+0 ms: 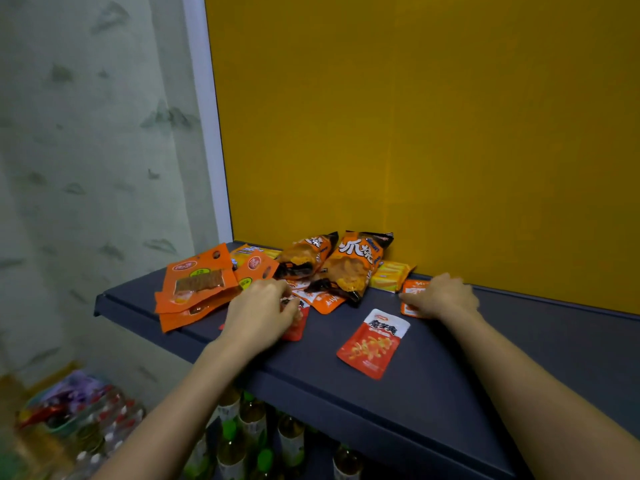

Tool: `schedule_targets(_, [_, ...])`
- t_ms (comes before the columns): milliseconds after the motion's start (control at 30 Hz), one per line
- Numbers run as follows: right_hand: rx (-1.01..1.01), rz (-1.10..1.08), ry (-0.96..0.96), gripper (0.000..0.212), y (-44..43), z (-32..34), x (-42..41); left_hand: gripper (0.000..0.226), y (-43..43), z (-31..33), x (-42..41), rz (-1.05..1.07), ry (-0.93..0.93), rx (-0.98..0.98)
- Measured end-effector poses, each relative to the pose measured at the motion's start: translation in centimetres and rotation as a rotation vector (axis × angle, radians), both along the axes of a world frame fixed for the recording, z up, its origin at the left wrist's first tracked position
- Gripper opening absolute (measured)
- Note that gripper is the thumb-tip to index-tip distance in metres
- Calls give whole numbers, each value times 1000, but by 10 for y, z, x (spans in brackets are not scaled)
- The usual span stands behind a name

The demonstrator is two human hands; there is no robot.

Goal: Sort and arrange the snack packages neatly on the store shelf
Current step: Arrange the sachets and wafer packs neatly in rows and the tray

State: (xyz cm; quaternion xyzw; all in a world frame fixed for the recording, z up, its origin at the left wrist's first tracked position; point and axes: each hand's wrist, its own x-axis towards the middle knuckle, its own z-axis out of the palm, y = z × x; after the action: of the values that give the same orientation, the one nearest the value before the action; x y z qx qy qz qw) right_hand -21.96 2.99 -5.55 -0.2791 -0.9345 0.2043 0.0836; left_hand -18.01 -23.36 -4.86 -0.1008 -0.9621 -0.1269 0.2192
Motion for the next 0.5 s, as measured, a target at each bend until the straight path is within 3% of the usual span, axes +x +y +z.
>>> schedule_targets(200, [-93,-7,-29,57,7,9,-10,34,-18,-1,-47,-151,-70,-47])
schedule_targets(333, [-169,-28,63,39,12,29,10,32,-15,-7,-68,-293,-118,-44])
schedule_targets(433, [-411,143,145,12,-10,40,41,30,-12,-11,-81,-359,-125,-53])
schedule_targets(500, [-554,267,96,14,-39,42,56,29,-12,-14,-88,-379,-117,-68])
